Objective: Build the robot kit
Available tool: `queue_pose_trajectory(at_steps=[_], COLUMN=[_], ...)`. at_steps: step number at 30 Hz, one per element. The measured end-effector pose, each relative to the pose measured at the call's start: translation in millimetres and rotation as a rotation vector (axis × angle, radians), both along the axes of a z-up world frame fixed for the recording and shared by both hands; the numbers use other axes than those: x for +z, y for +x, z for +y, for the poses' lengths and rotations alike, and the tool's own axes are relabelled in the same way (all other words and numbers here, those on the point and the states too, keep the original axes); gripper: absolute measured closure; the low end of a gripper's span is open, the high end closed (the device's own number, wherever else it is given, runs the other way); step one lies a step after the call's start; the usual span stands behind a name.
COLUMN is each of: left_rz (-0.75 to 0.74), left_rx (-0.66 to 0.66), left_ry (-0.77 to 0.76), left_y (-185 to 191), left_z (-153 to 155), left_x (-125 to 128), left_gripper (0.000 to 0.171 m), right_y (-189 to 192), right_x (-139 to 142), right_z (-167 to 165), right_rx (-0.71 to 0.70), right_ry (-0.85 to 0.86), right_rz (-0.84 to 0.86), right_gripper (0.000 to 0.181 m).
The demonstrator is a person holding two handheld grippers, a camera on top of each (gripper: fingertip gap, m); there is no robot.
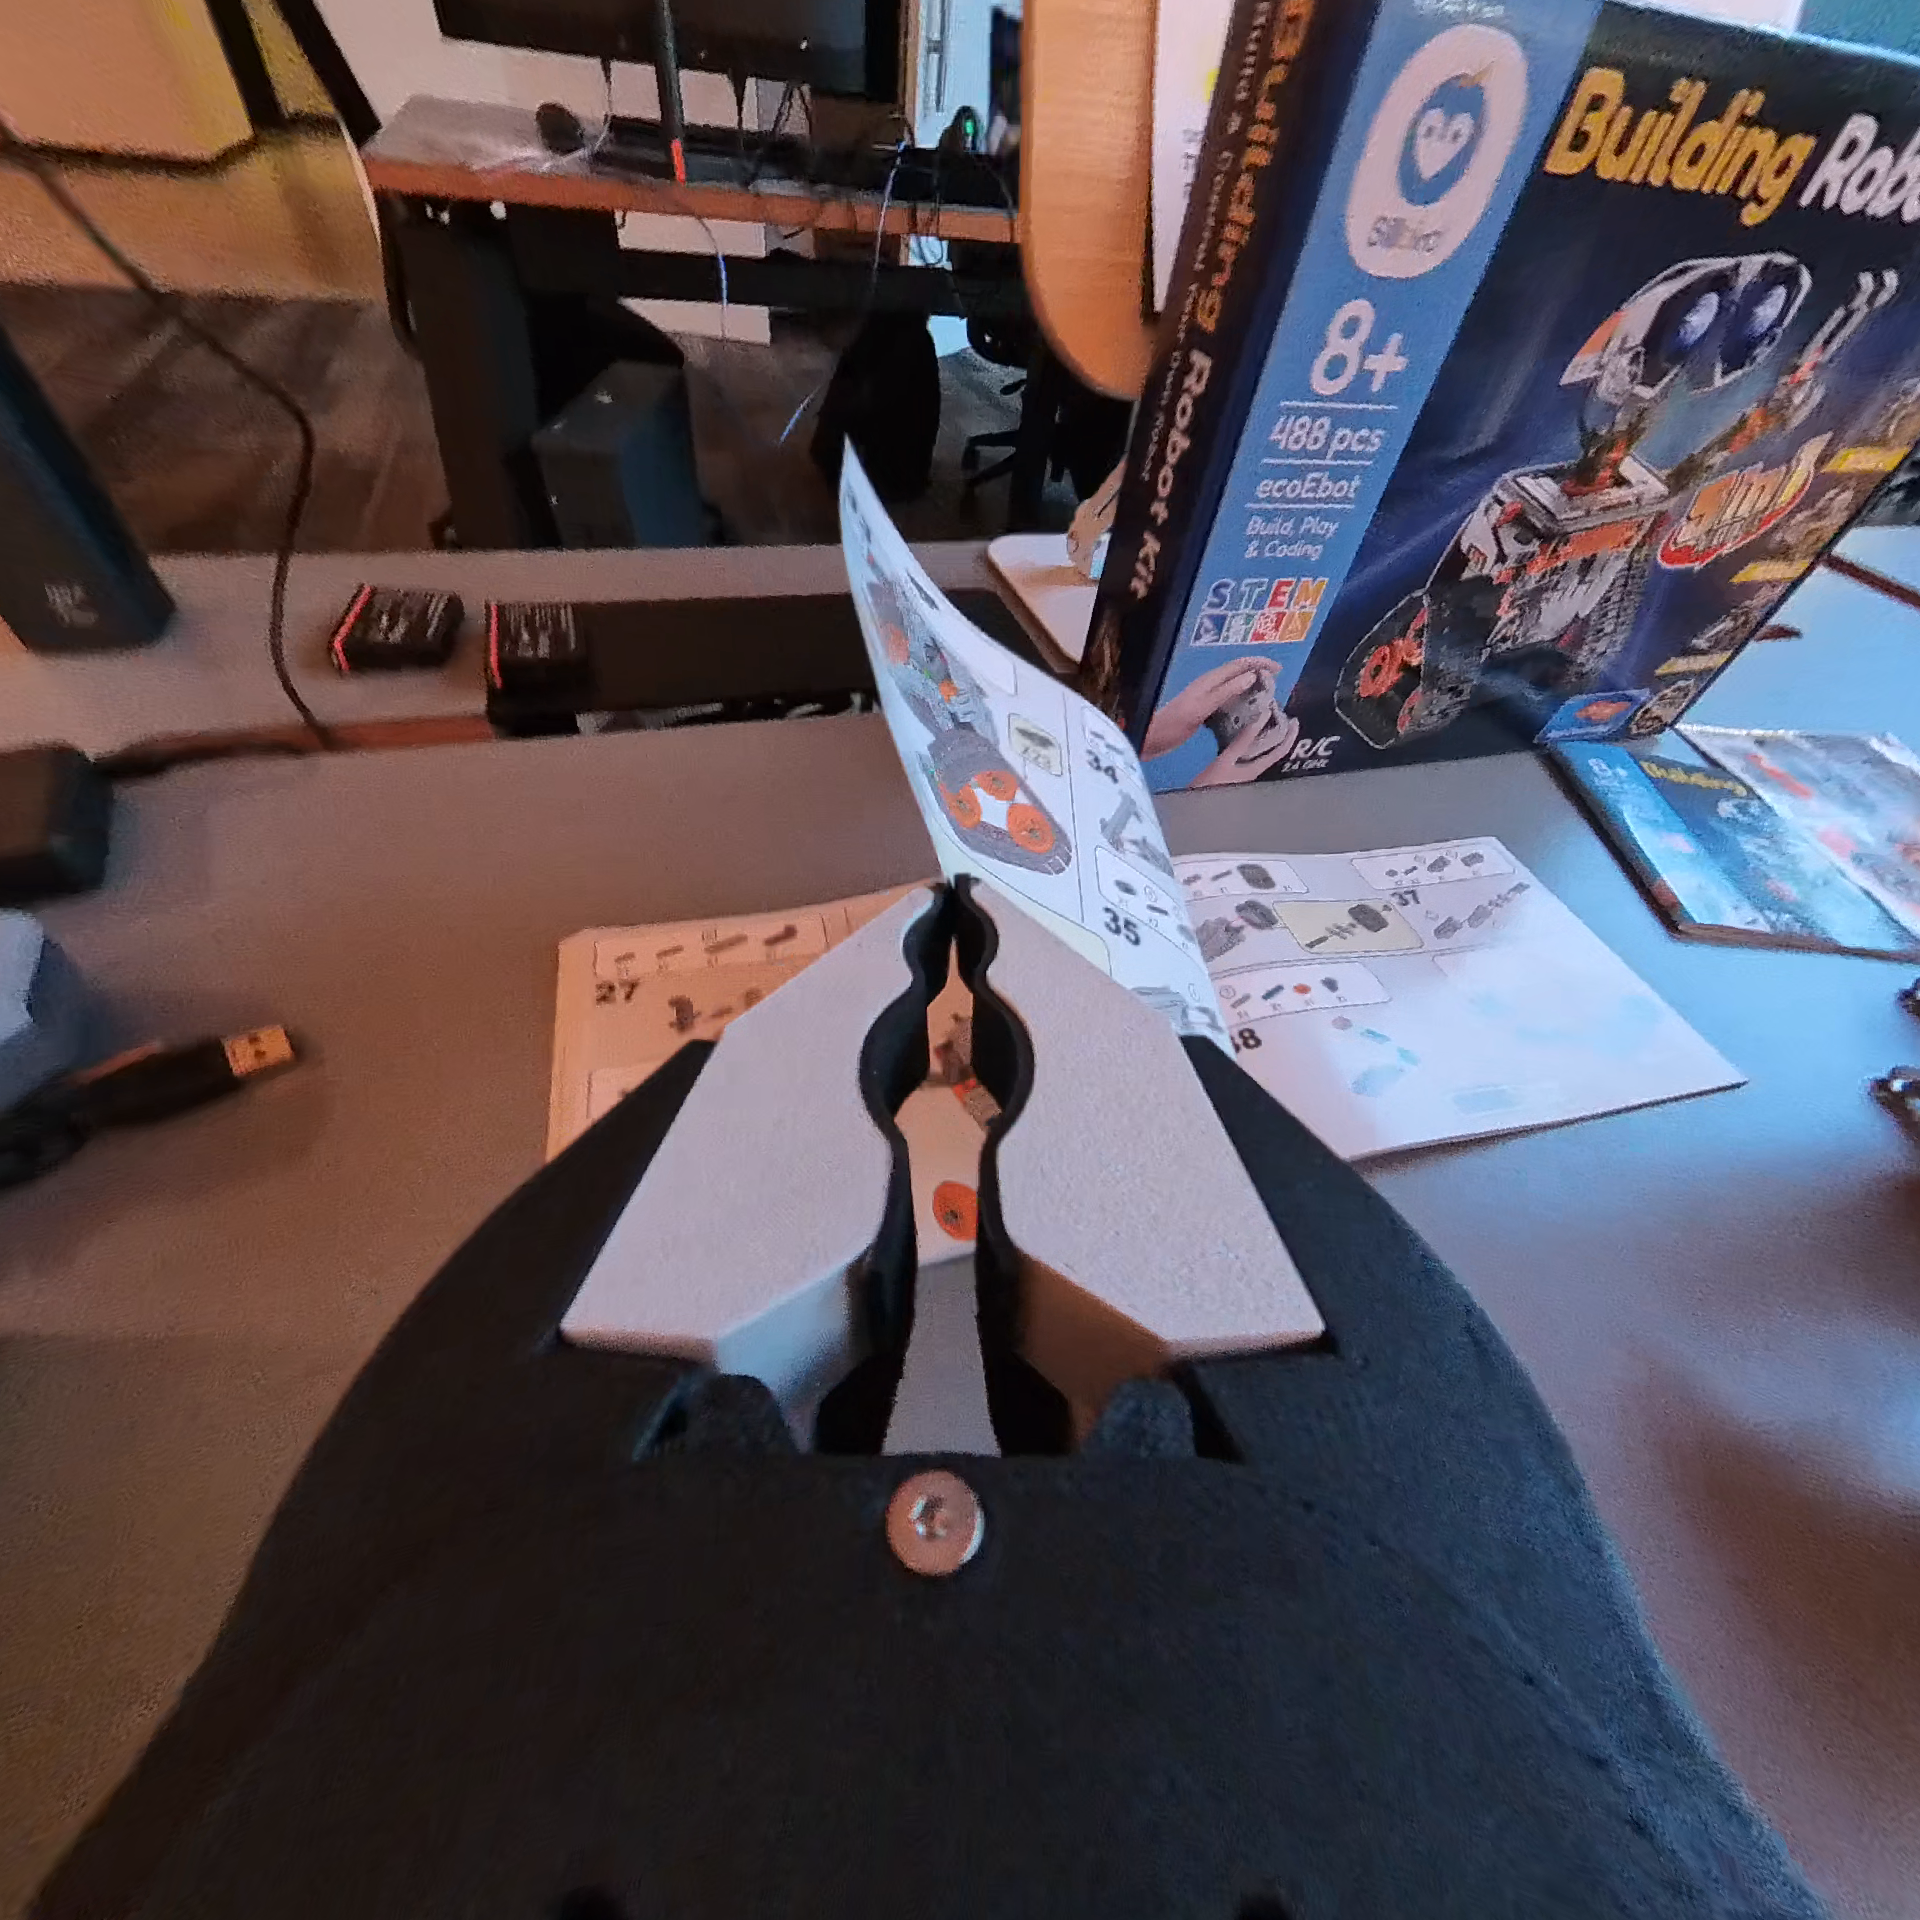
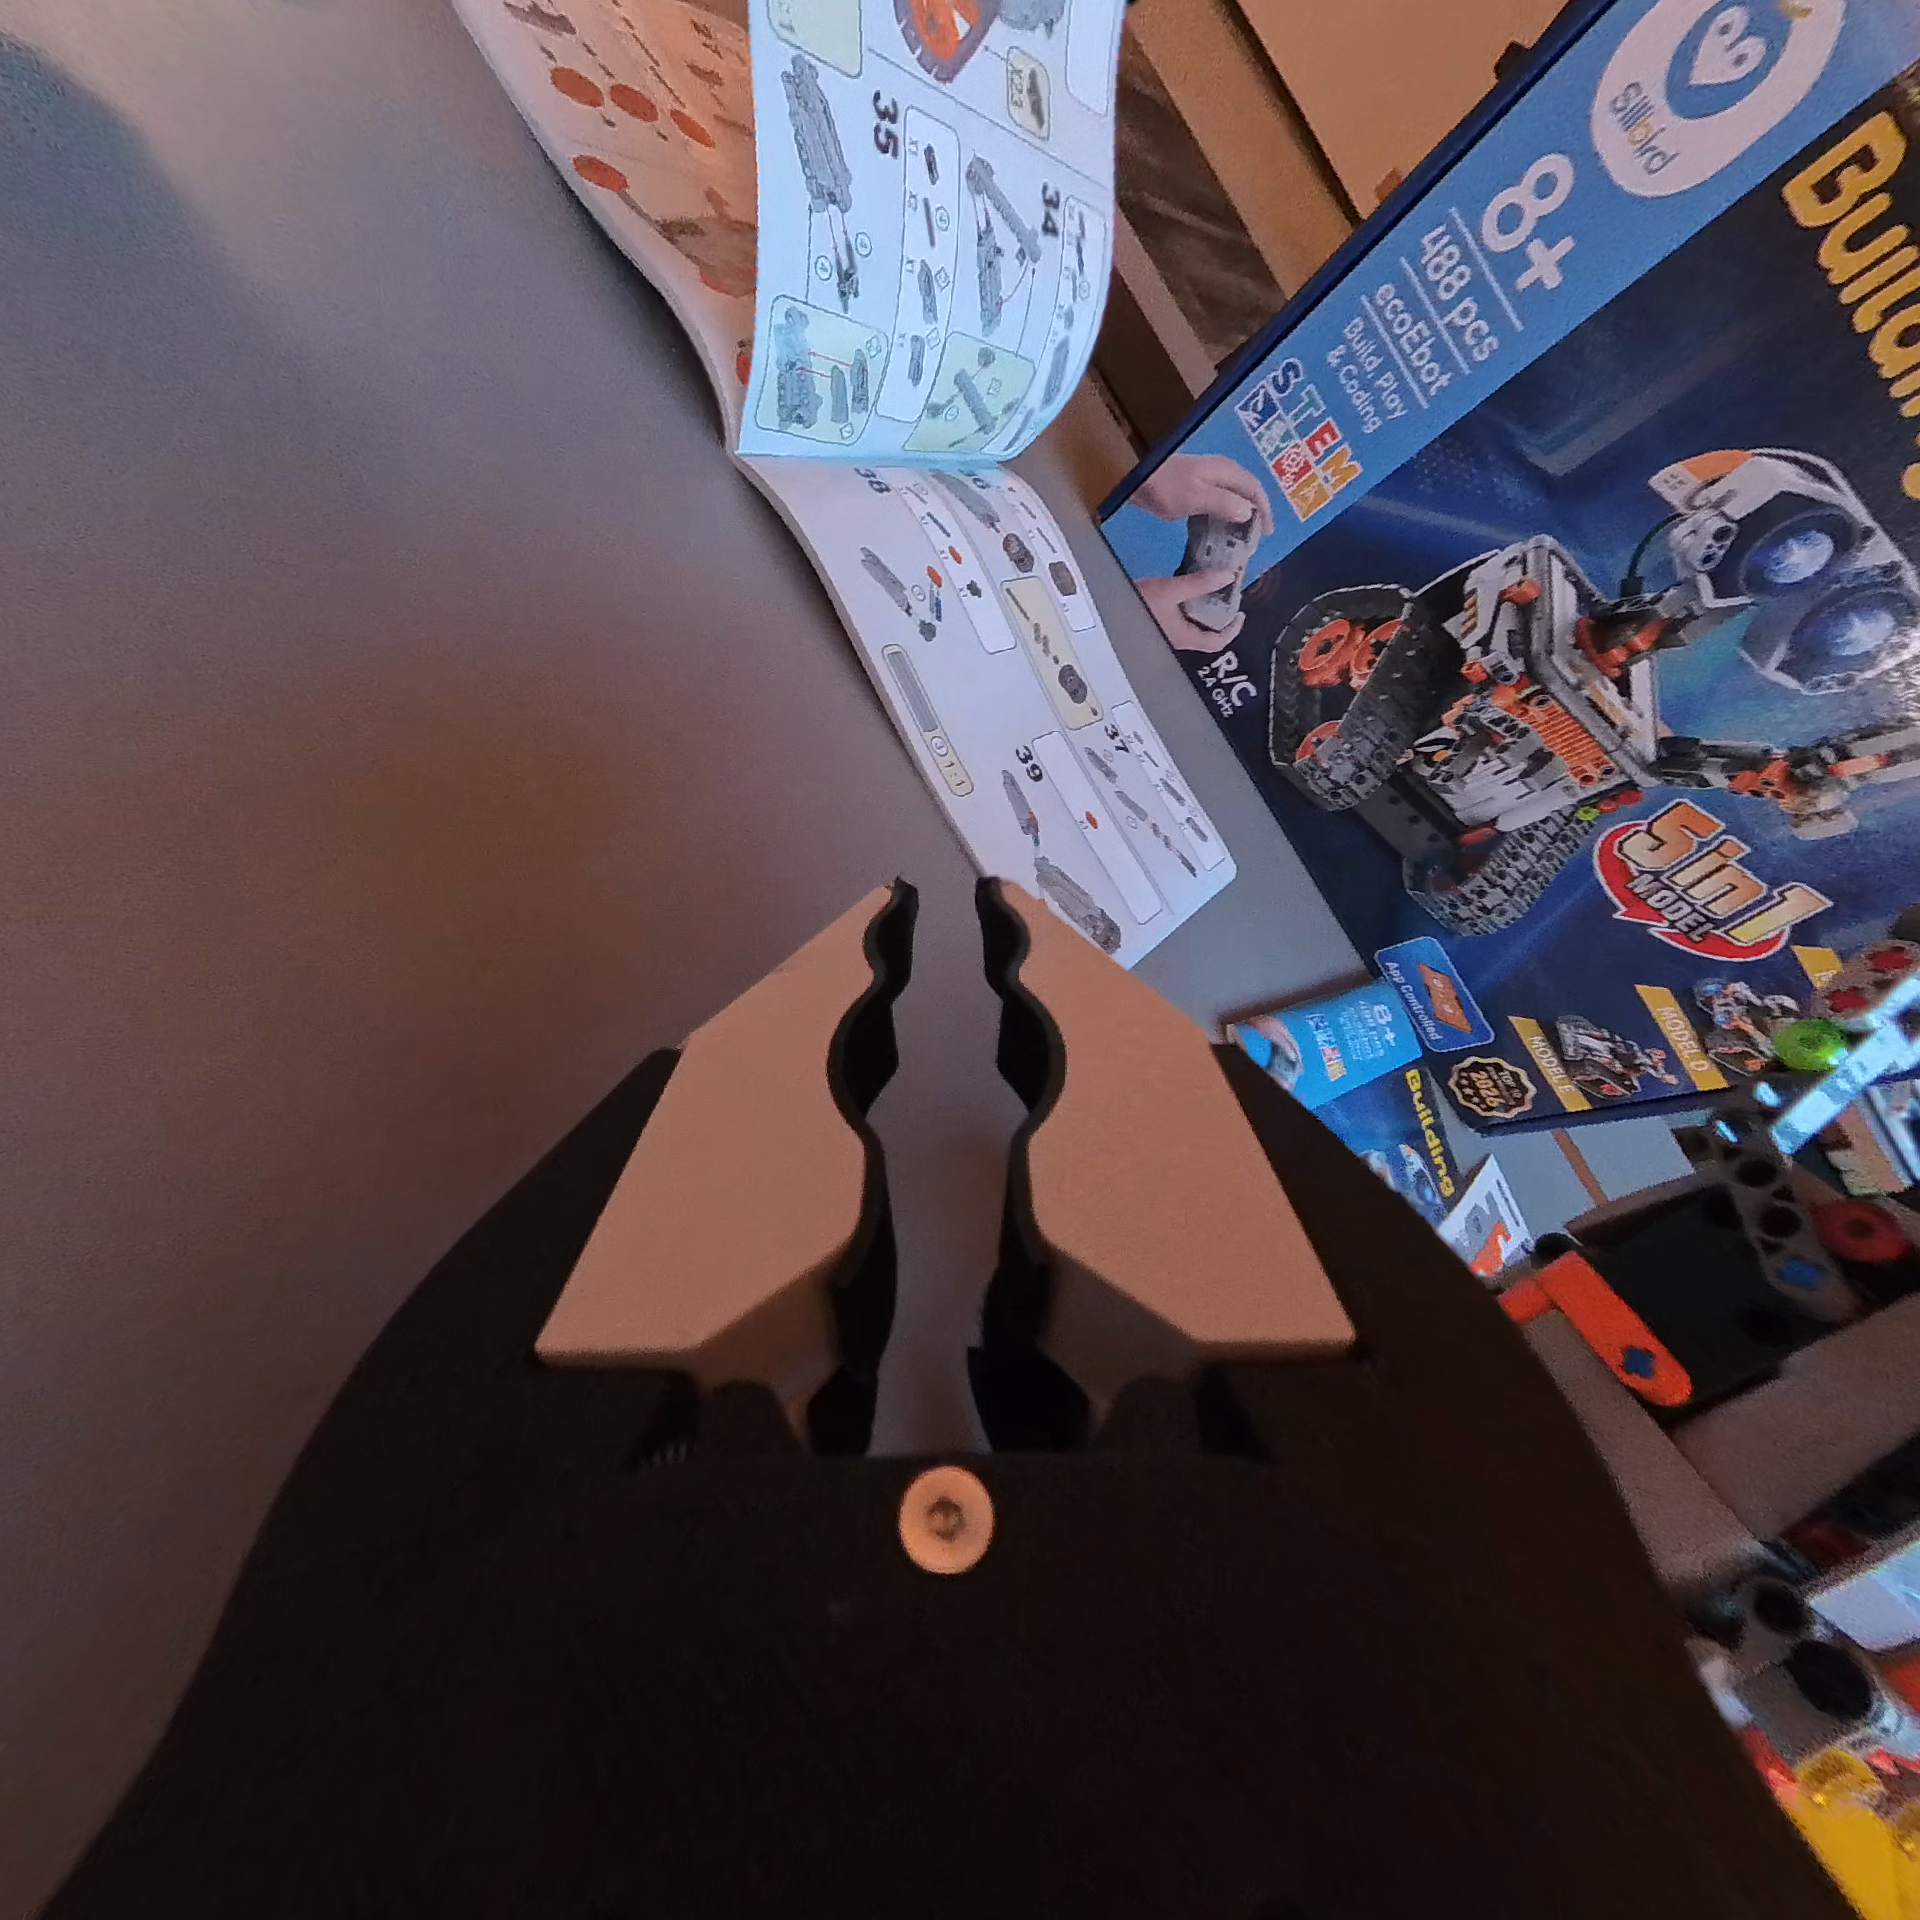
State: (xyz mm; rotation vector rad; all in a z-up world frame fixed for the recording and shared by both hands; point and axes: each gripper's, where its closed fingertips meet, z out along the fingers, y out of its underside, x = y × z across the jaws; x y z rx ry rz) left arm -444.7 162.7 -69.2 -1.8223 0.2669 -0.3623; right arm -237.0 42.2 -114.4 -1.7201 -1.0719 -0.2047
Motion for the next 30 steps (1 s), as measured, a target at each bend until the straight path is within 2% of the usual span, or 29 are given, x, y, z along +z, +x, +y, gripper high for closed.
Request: queue_pose_trajectory(at_steps=[3, 8, 12, 15, 18, 22, 30], left_rz=[-0.055, -0.145, -0.190, -0.196, -0.199, -0.138, -0.009], left_rx=[0.019, 0.024, 0.038, 0.061, 0.073, 0.088, 0.081], left_ry=[-0.056, -0.082, -0.128, -0.180, -0.233, -0.331, -0.396], left_y=[-6, -16, -25, -31, -34, -39, -40], left_z=[-4, -8, -8, -8, -10, -12, -15], left_x=[-10, -16, -24, -36, -48, -67, -83], left_gripper=[0.171, 0.171, 0.171, 0.171, 0.171, 0.171, 0.171], right_y=[-8, -62, -104, -128, -139, -132, -138], right_x=[-3, -2, 13, 22, 25, 14, -24], right_z=[-3, -8, 29, 76, 121, 165, 182], right_rx=[0.017, 0.108, 0.140, 0.116, 0.034, -0.154, -0.335], right_ry=[-0.057, -0.319, -0.442, -0.587, -0.779, -0.860, -1.092], right_rz=[0.054, 0.285, 0.436, 0.621, 0.894, 1.174, 1.302], right_gripper=[0.169, 0.161, 0.165, 0.181, 0.181, 0.181, 0.181])
